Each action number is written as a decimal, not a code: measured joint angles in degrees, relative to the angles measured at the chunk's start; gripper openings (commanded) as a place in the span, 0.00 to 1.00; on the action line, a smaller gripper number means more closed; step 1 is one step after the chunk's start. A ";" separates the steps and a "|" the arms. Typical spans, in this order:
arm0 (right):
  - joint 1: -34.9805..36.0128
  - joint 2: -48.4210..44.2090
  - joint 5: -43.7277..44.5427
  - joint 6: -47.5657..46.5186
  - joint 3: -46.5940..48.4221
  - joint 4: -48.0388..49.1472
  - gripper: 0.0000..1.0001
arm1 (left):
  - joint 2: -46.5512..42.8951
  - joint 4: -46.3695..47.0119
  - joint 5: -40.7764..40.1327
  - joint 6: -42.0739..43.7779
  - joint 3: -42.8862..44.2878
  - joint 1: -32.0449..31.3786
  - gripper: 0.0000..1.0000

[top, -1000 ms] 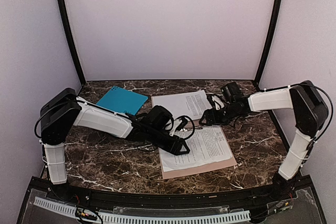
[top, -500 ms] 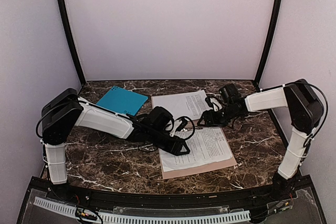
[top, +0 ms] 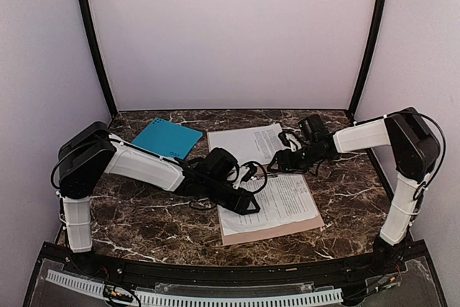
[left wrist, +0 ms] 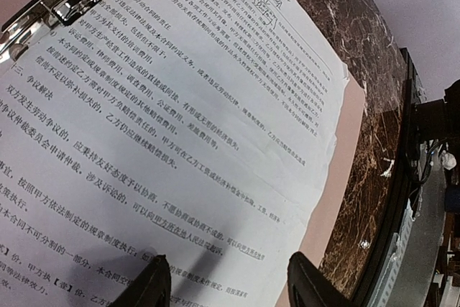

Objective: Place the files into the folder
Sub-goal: Close the spring clip on the folder.

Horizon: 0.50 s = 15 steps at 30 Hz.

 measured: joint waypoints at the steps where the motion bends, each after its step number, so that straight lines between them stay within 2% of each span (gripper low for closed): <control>1: 0.00 0.00 -0.28 0.02 0.00 0.02 0.75 | 0.00 0.02 -0.04 0.00 0.00 0.00 0.55; 15: 0.92 -0.37 -2.34 0.81 0.70 0.37 0.74 | 0.07 -0.07 -1.62 -0.02 0.00 0.00 0.55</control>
